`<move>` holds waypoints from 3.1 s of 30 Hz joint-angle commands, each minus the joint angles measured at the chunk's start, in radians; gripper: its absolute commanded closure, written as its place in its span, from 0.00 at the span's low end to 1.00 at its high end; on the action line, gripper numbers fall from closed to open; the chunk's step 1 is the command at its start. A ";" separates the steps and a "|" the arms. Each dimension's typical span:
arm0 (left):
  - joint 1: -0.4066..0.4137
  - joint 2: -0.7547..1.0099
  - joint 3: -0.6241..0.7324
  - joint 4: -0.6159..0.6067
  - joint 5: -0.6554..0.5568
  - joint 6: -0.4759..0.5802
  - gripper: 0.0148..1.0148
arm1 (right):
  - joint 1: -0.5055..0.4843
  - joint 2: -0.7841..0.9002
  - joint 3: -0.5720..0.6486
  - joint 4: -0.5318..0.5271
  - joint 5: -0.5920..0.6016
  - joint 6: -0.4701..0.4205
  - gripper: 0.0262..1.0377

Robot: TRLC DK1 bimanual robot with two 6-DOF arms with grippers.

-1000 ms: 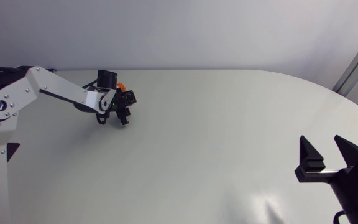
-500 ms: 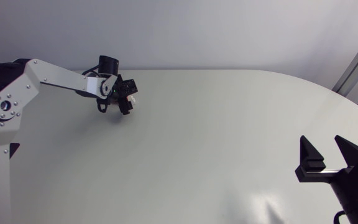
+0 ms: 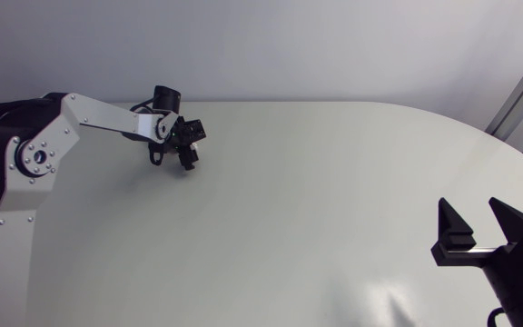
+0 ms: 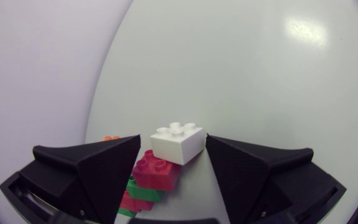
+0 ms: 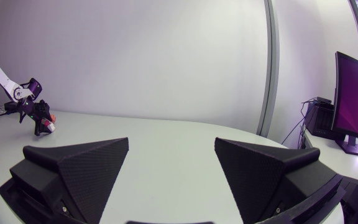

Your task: Disassemble duplo

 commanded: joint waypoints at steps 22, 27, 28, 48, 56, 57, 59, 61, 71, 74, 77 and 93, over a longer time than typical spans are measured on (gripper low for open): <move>0.011 -0.093 -0.082 -0.065 0.070 -0.099 0.99 | -0.012 -0.011 -0.037 -0.014 0.004 0.016 0.04; 0.008 -0.217 -0.199 -0.062 0.106 -0.114 0.99 | -0.014 -0.011 -0.037 -0.014 0.004 0.016 0.04; 0.008 -0.243 -0.223 -0.063 0.110 -0.114 0.99 | -0.014 -0.011 -0.037 -0.014 0.004 0.016 0.04; -0.154 -0.791 -0.847 -0.108 0.291 -0.156 0.98 | -0.014 -0.011 -0.039 -0.014 0.004 0.016 0.04; -0.323 -0.791 -0.927 -0.108 0.235 -0.196 0.89 | -0.014 -0.011 -0.037 -0.012 0.004 0.016 0.04; -0.329 -0.778 -0.930 -0.108 0.233 -0.194 0.89 | -0.015 -0.011 -0.039 -0.012 0.004 0.016 0.04; -0.337 -0.757 -0.930 -0.108 0.233 -0.194 0.88 | -0.014 -0.011 -0.039 -0.012 0.004 0.016 0.04; -0.337 -0.740 -0.926 -0.105 0.233 -0.196 0.88 | -0.014 -0.011 -0.039 -0.012 0.004 0.016 0.04; -0.331 -0.680 -0.932 -0.068 0.233 -0.133 0.19 | -0.034 -0.011 -0.039 -0.012 0.006 0.011 0.04; -0.319 -0.680 -0.924 -0.063 0.233 -0.099 0.09 | -0.037 -0.011 -0.039 -0.012 0.006 0.010 0.04; -0.285 -0.694 -0.909 -0.046 0.233 -0.065 0.09 | -0.037 -0.011 -0.039 -0.012 0.006 0.010 0.04; 0.027 -0.518 -0.677 0.055 0.164 0.041 0.08 | -0.035 -0.011 -0.037 -0.017 -0.004 0.010 0.04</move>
